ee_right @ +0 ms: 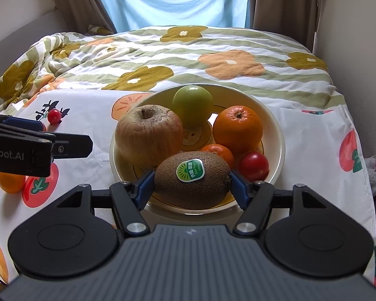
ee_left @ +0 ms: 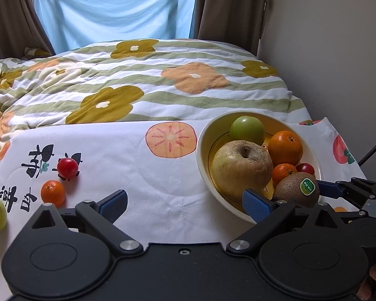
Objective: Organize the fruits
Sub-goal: 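Lower the brown apple and kiwi into the bowl and open both grippers, then withdraw both grippers from the bowl toward the green apple and orange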
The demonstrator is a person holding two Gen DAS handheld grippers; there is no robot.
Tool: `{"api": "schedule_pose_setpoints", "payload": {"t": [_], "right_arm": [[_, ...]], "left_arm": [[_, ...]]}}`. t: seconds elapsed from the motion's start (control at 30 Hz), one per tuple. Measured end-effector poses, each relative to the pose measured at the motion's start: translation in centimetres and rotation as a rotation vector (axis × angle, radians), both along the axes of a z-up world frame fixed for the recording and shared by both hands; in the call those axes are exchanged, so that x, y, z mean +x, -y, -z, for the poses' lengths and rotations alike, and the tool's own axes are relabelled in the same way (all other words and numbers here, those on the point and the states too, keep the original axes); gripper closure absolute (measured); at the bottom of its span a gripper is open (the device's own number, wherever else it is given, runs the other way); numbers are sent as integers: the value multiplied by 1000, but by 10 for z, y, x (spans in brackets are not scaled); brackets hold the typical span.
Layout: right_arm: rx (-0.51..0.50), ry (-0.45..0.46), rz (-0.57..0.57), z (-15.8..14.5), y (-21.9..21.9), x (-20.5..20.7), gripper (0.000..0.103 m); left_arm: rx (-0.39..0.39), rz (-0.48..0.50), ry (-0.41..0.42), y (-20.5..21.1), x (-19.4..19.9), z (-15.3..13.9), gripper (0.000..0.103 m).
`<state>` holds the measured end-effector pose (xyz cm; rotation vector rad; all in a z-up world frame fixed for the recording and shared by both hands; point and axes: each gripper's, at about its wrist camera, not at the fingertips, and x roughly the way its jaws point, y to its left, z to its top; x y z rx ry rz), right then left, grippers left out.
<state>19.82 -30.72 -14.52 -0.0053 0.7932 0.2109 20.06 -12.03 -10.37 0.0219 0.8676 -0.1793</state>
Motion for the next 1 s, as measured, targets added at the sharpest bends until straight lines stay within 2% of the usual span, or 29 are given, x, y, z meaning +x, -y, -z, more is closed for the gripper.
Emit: {"api": "schedule_pose_setpoints", "payload": {"t": [0.03,0.1,0.13,0.17,0.63,1.0], "right_arm": [[-3,0,3,0,-1,-1,21],[-6,22,9,-2,-2,-4,13],[-13,30,16,-4,-2,-5,2],[-19,44,27,-5,-2,-8,0],[-26,72,46,-26,1,-40,0],[-2,115,10,-62,-6,-68,0]], "left_arm": [[2,1,-1,0,-1,0,3],[7,5,-5,0,-3,2,3],[10,6,-6,0,-4,2,3],[12,8,-6,1,-5,2,3],[4,4,42,-2,-39,-20,3],[4,-84,113,-31,-90,-49,3]]}}
